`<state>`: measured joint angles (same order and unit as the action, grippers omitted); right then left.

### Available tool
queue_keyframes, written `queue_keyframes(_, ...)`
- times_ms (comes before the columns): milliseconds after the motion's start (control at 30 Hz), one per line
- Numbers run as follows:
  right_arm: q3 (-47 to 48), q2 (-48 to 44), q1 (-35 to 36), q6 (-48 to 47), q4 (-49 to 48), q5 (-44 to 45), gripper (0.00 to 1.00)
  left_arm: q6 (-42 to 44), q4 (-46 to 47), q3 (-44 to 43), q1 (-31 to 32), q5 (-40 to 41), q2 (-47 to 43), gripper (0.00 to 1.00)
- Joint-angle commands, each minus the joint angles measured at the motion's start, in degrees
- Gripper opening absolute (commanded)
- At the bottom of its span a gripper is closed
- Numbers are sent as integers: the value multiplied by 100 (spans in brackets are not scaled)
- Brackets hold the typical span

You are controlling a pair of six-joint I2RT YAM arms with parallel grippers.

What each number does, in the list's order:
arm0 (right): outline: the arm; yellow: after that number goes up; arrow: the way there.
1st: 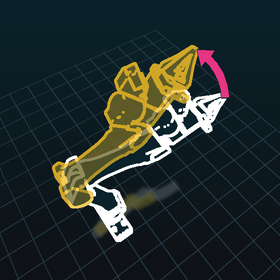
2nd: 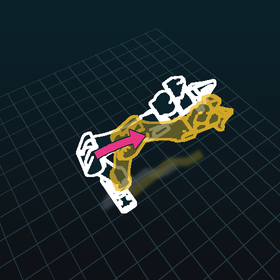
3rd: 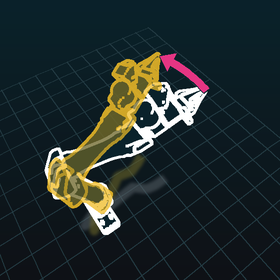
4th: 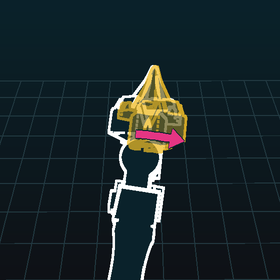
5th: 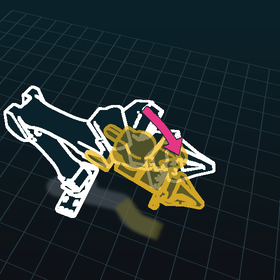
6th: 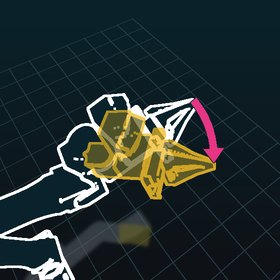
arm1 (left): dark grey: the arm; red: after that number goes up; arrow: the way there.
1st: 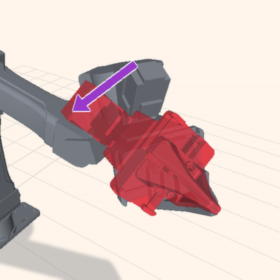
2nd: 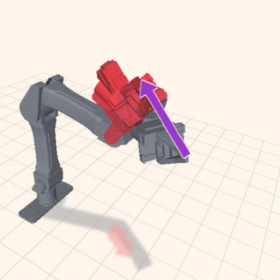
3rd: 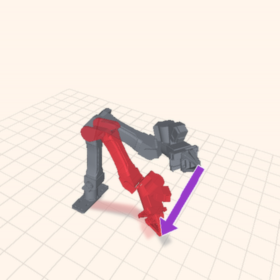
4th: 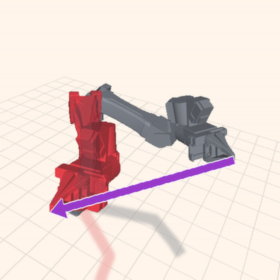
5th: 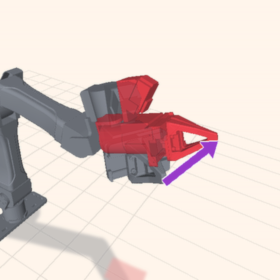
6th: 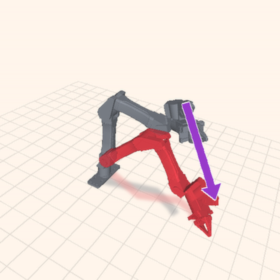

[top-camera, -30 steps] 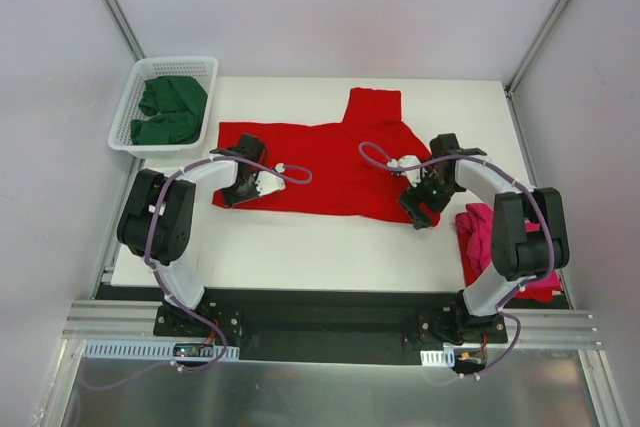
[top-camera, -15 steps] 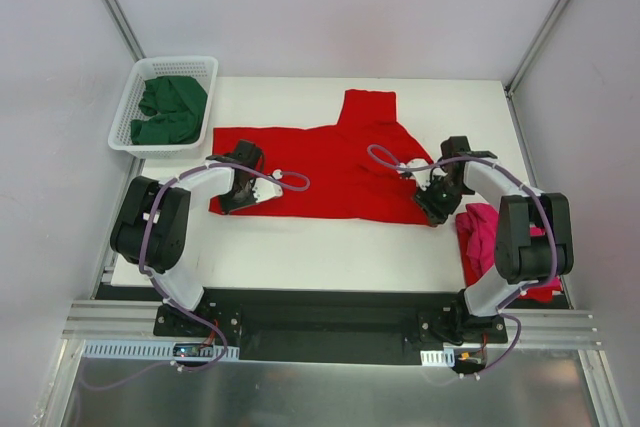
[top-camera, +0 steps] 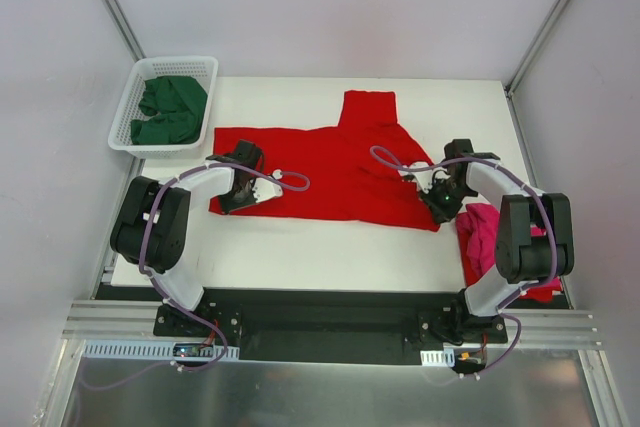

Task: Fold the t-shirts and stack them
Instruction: Fold the flattened tshirt in 1/3 of the way

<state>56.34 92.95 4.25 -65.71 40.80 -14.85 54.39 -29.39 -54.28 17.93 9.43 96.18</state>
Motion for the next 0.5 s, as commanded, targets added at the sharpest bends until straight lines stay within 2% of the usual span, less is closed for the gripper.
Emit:
queue_keyframes(0, 44, -48, -38, -187, 429, -132, 1, -113, -357, 172, -44, -213, -56, 16)
queue_keyframes(467, 123, -189, -30, -346, 868, 167, 1, -236, -1394, 541, 61, -811, 24, 17)
